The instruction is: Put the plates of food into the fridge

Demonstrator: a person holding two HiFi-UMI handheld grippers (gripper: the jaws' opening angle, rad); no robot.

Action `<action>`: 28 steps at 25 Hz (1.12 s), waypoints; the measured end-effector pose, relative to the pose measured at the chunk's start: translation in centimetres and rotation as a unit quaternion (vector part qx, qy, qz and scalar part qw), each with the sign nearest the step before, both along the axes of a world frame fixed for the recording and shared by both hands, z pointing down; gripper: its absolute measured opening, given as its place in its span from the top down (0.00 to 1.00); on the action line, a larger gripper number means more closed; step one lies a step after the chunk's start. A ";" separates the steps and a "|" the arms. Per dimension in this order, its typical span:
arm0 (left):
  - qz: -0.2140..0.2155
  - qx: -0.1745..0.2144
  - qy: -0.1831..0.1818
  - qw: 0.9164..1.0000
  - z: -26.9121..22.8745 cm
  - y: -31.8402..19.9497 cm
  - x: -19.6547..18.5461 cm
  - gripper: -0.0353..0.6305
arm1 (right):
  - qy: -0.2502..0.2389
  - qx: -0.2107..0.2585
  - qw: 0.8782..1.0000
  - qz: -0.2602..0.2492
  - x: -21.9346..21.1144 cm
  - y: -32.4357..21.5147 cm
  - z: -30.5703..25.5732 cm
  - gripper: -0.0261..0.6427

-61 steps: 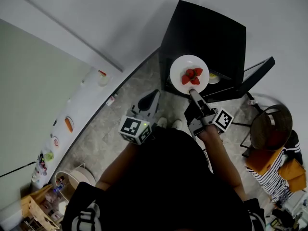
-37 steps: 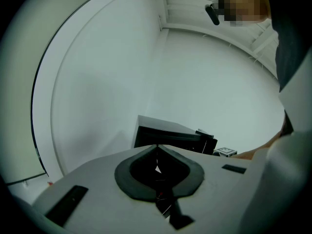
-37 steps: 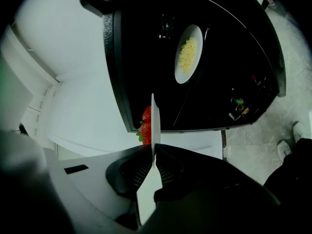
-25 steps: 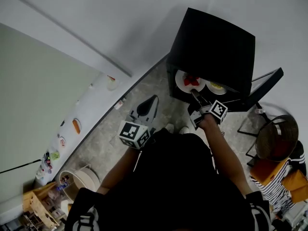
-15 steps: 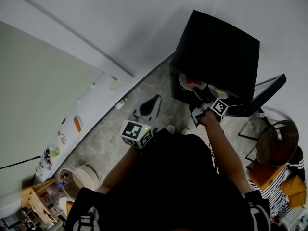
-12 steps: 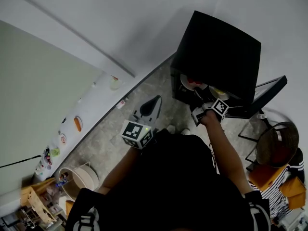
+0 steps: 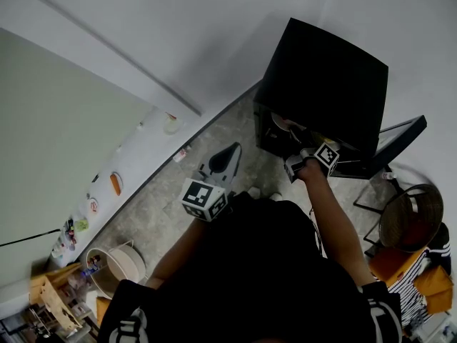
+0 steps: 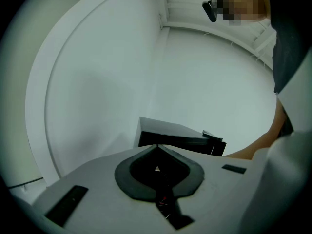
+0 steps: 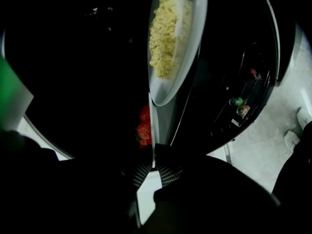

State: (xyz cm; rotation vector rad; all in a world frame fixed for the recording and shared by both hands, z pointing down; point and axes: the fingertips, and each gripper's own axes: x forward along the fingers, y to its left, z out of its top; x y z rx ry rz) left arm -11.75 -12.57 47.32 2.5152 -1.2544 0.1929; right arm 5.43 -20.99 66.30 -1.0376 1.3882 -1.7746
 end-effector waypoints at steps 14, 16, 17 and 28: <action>0.014 -0.003 0.001 1.000 0.0 0.8 1.1 0.91 | -0.013 0.008 1.000 -0.005 -0.6 0.0 -0.9 0.77; 0.015 -0.004 0.000 1.000 0.1 1.0 1.1 0.91 | -0.009 0.004 1.000 -0.007 -0.8 0.4 -1.0 0.75; 0.016 -0.005 0.001 1.000 0.1 1.1 1.1 0.91 | -0.008 0.003 1.000 -0.010 -0.9 0.7 -0.9 0.75; 0.037 -0.002 0.006 0.999 -0.1 2.1 2.7 0.91 | 0.014 0.024 0.999 -0.033 0.1 4.1 -1.0 0.72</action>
